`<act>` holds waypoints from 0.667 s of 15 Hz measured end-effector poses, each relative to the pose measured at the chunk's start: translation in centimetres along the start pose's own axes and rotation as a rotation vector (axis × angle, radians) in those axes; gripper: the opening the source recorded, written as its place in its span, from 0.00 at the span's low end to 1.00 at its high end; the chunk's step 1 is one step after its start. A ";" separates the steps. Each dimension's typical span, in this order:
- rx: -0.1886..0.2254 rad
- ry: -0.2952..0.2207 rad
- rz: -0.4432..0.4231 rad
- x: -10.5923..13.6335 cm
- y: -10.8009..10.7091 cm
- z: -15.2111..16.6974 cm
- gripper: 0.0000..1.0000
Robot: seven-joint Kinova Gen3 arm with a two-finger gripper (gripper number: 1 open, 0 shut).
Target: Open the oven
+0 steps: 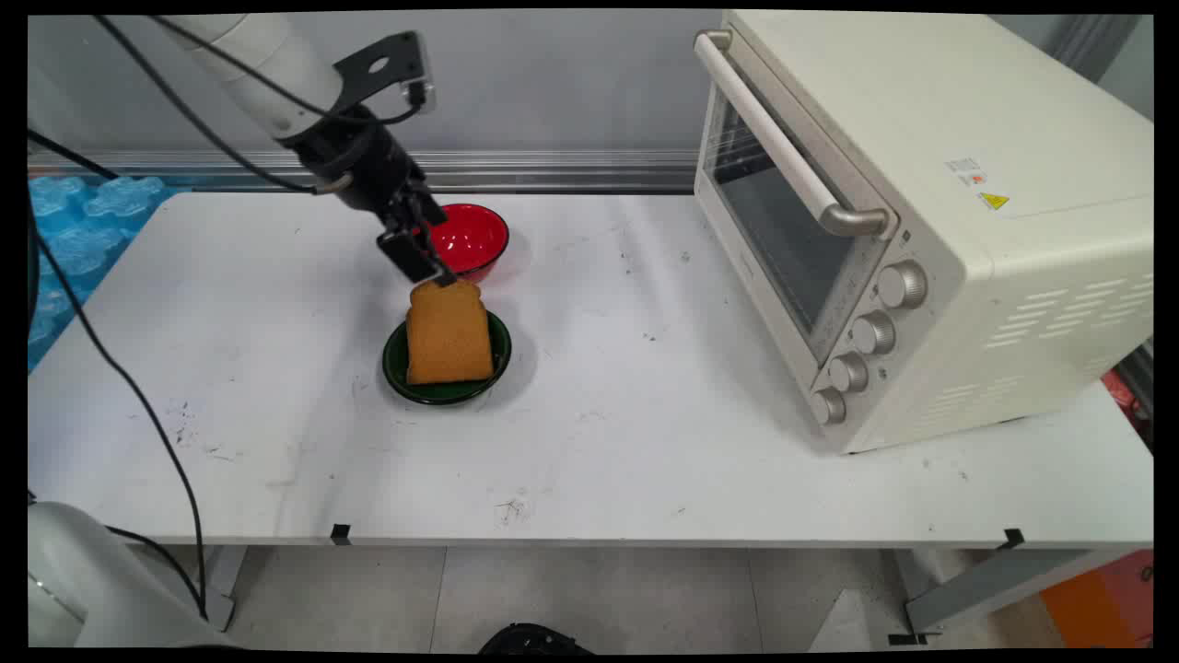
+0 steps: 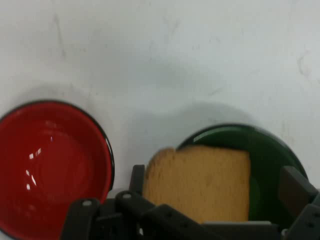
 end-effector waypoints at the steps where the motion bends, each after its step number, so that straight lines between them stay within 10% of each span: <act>1: 0.000 0.007 0.005 0.6 -0.1 0.1 1.00; 10: 0.007 0.085 0.024 7.0 -1.6 0.5 1.00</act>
